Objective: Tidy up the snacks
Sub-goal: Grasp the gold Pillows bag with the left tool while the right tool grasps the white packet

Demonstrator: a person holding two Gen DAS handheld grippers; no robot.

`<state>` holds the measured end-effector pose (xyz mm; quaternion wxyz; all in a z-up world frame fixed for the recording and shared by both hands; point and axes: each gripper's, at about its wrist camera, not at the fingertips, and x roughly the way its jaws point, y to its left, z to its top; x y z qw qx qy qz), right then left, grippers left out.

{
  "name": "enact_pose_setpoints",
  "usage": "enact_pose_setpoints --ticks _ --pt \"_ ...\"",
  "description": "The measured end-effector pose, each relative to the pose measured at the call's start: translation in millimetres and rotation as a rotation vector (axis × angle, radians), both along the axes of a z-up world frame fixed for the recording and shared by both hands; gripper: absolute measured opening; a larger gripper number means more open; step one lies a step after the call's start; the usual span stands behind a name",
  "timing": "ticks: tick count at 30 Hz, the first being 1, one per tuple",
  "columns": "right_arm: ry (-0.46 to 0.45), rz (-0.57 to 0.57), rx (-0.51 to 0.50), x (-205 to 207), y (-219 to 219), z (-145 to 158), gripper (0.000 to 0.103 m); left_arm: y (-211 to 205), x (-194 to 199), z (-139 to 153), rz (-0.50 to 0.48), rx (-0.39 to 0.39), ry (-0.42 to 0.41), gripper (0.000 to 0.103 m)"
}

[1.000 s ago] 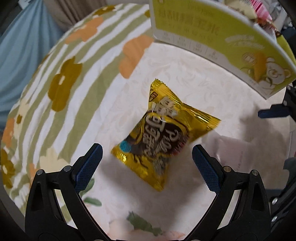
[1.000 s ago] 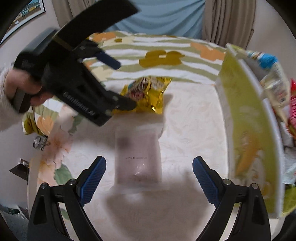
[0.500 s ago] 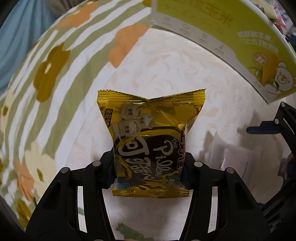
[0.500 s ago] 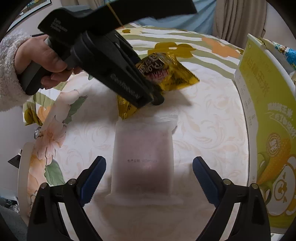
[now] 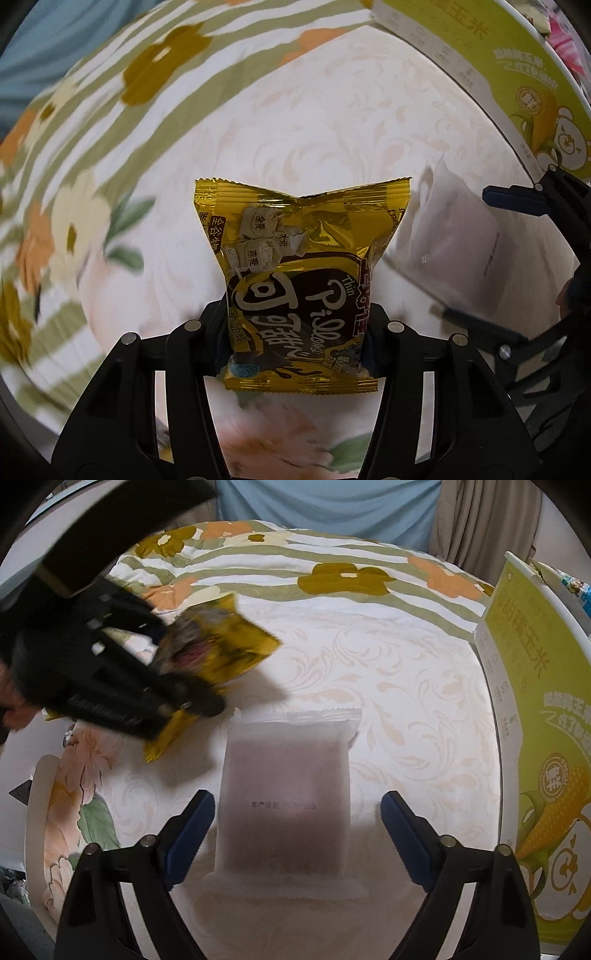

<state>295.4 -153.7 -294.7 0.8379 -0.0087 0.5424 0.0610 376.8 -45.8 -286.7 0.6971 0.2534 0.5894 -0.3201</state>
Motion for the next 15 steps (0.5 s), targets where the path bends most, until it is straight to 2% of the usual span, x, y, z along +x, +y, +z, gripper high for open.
enact_pose_setpoints --ticks 5,12,15 --pt "0.016 0.006 -0.006 -1 2 -4 0.077 21 -18 1 0.133 -0.043 0.028 0.050" --pt "0.015 0.011 -0.024 -2 5 -8 0.076 37 -39 1 0.213 -0.035 0.013 0.049" --pt "0.010 0.017 -0.027 -4 9 -9 0.066 40 -45 2 0.239 -0.049 0.012 0.049"
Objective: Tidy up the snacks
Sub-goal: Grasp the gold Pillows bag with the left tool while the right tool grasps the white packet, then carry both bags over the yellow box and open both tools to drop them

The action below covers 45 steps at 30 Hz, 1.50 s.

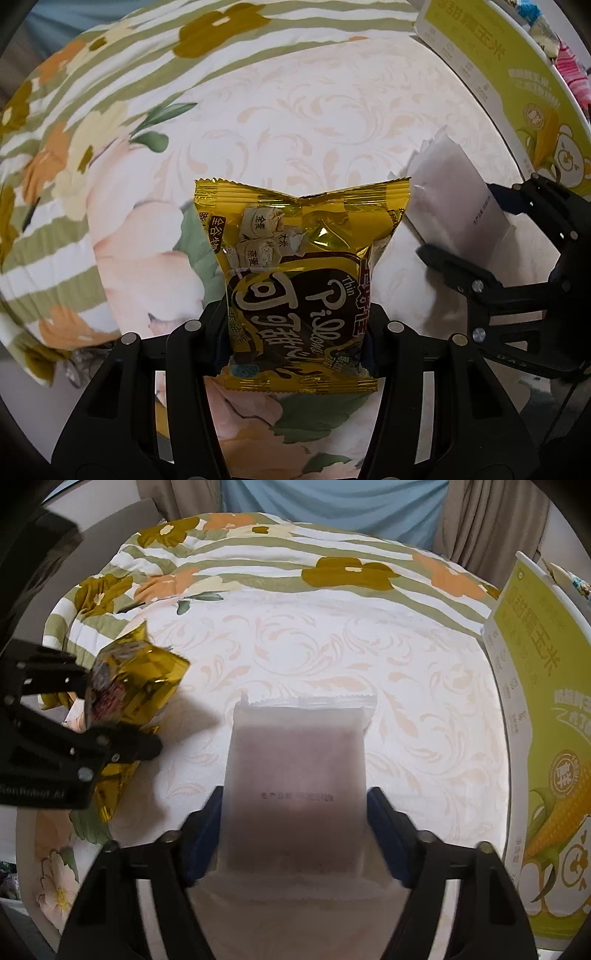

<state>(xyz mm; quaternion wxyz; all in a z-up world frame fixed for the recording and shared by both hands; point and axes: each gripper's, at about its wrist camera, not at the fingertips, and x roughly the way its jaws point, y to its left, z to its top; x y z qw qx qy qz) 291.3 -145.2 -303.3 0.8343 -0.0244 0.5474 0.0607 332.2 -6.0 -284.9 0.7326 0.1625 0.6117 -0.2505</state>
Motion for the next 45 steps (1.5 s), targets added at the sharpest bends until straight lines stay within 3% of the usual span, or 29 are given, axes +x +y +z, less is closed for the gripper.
enact_pose_setpoints --ticks 1,6,12,24,31,35,40,45 --pt "-0.005 0.004 -0.001 0 1 0 0.061 1 -1 1 0.007 -0.004 0.000 0.049" --pt "-0.006 -0.009 -0.005 1 2 3 0.059 10 -7 8 0.047 -0.038 0.003 0.048" --pt "-0.037 -0.064 0.016 -3 0 25 0.058 20 -8 39 0.056 -0.075 -0.050 0.048" --pt "-0.202 -0.201 0.057 -26 -21 142 0.058 -5 -17 153 0.019 -0.191 -0.227 0.048" --pt "-0.292 -0.272 0.084 -43 -70 193 0.058 -64 -30 206 -0.017 -0.251 -0.312 0.048" --pt "-0.330 -0.289 0.074 -55 -112 215 0.058 -111 -40 222 -0.006 -0.293 -0.311 0.048" --pt "-0.345 -0.300 0.052 -67 -171 230 0.058 -180 -54 227 -0.013 -0.342 -0.281 0.048" --pt "-0.354 -0.320 0.044 -80 -234 236 0.058 -250 -66 211 0.001 -0.353 -0.243 0.048"
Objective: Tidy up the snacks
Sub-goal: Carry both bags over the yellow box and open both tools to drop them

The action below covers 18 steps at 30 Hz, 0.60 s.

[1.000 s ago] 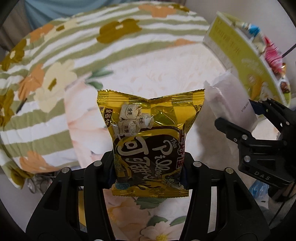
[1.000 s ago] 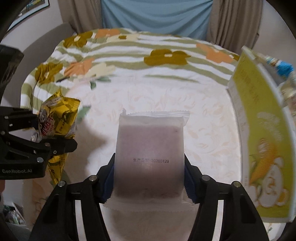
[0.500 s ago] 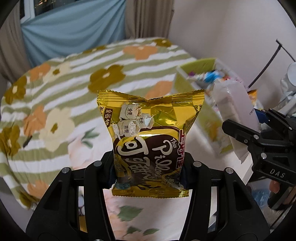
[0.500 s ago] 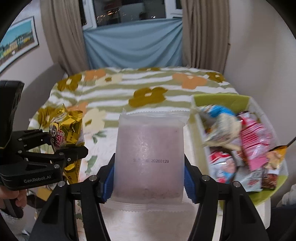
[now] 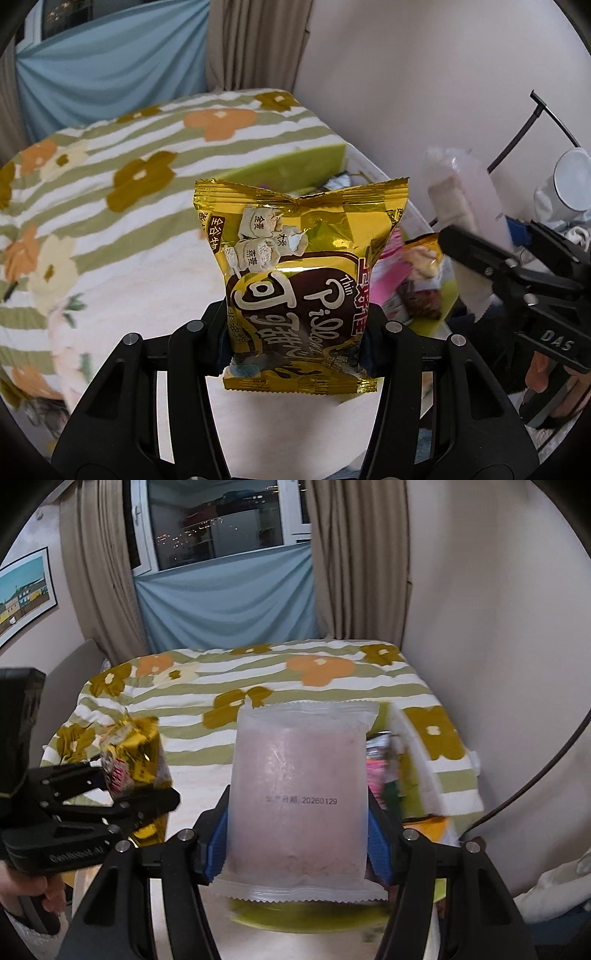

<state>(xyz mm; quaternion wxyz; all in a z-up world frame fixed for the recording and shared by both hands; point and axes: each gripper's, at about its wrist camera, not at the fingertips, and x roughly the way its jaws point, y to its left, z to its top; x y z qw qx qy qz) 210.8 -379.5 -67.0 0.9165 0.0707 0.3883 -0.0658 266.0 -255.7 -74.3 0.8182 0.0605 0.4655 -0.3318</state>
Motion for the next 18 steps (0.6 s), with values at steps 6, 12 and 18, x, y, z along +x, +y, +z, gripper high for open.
enact_pose_setpoints --ticks 6,12,18 --pt "0.009 0.027 0.005 -8 -48 -9 0.058 -38 -12 -37 0.073 -0.003 0.060 0.048" --pt "0.031 0.082 0.030 -12 -74 -23 0.058 -38 -16 -58 0.192 0.031 0.048 0.098" --pt "0.030 0.152 0.051 -11 -74 -25 0.058 -14 -25 -50 0.248 0.011 0.049 0.098"
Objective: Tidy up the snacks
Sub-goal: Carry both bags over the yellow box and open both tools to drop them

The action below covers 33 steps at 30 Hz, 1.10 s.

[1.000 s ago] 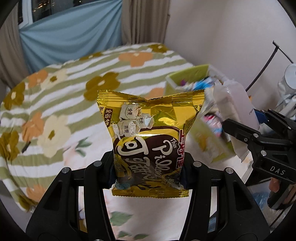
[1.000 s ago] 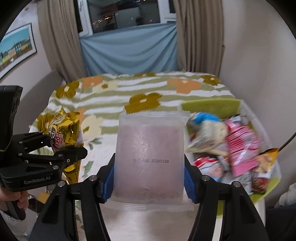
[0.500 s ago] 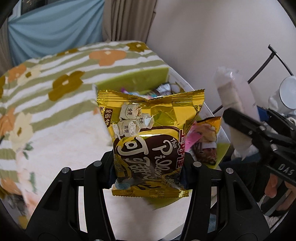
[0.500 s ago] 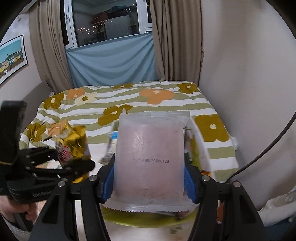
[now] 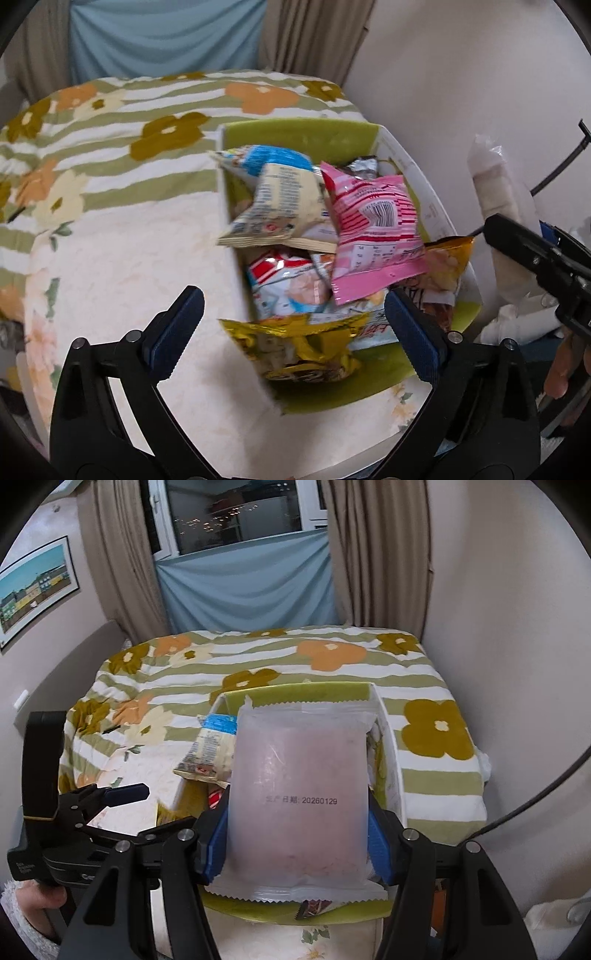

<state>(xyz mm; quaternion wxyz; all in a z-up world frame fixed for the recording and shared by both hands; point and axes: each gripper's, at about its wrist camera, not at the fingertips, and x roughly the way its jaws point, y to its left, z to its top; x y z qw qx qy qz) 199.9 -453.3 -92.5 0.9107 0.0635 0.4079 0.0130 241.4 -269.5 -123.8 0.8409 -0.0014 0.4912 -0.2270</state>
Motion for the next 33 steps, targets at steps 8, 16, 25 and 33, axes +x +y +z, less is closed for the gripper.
enact_pose_setpoints --ticks 8,16,25,33 --pt "-0.032 0.091 0.039 5 15 9 0.058 25 -6 18 0.067 0.005 -0.032 0.098" --pt "-0.008 0.182 0.082 25 36 2 0.058 40 -4 20 0.126 0.055 -0.033 0.098" --pt "0.041 0.213 0.111 41 38 -34 0.080 56 -18 -4 0.191 0.103 0.010 0.098" --pt "0.064 0.164 0.103 27 30 -42 0.093 53 -30 -3 0.163 0.087 -0.004 0.098"
